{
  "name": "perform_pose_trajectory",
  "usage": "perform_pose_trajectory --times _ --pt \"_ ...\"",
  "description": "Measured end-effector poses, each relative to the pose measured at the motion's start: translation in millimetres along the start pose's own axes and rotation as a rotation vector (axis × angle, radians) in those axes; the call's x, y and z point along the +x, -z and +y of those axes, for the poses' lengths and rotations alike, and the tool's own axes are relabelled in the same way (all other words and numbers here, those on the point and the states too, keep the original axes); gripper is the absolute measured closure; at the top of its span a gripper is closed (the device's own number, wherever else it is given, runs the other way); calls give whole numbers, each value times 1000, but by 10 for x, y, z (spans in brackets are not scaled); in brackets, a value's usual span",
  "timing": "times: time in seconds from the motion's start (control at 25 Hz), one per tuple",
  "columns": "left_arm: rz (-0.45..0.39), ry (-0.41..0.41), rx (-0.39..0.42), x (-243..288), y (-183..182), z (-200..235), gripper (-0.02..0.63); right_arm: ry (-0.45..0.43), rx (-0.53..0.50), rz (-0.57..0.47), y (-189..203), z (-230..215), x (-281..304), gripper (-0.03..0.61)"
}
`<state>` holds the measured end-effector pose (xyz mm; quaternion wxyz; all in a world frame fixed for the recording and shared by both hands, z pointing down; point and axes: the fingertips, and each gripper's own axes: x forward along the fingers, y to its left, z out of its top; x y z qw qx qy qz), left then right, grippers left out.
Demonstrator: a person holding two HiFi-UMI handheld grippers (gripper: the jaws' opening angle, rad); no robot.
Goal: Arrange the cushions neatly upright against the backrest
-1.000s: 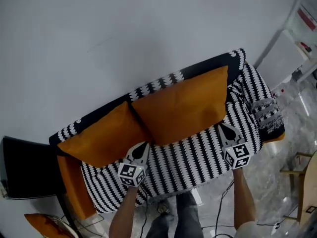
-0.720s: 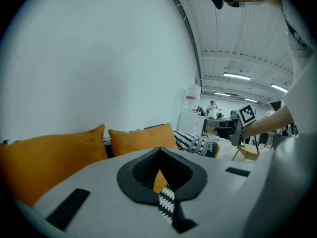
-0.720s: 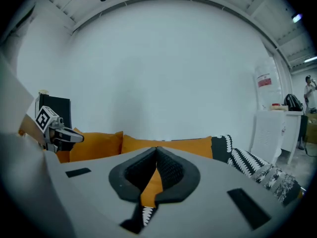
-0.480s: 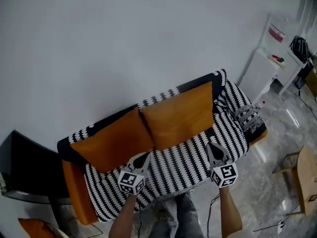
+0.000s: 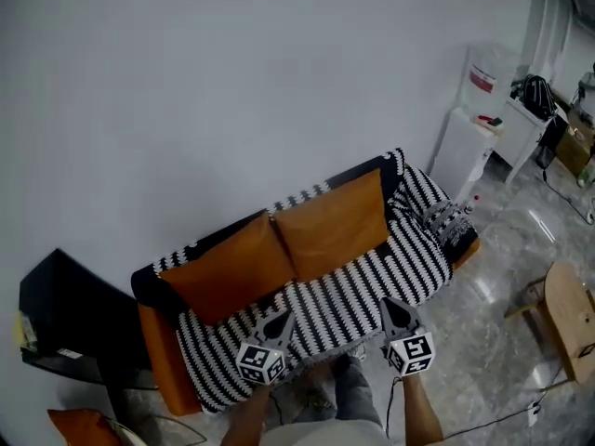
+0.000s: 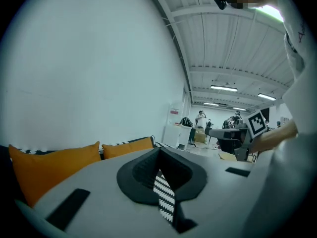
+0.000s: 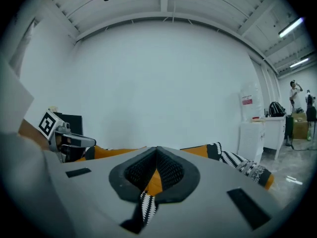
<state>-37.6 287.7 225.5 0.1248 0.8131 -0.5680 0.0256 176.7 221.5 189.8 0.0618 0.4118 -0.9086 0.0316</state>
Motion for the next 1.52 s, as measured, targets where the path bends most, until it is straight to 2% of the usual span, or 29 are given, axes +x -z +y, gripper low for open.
perform_pose_trajectory --times 0.32,0.72,1.52 --pt "-39 10 60 -415 -227 -273 586 22 -20 13 -136 359 -537 551" --pt "-82 -12 71 -650 -350 -308 586 21 -47 -2 -267 507 -616 551" --pt "-85 21 85 -776 -340 -544 586 36 -46 -17 -289 584 -883 551"
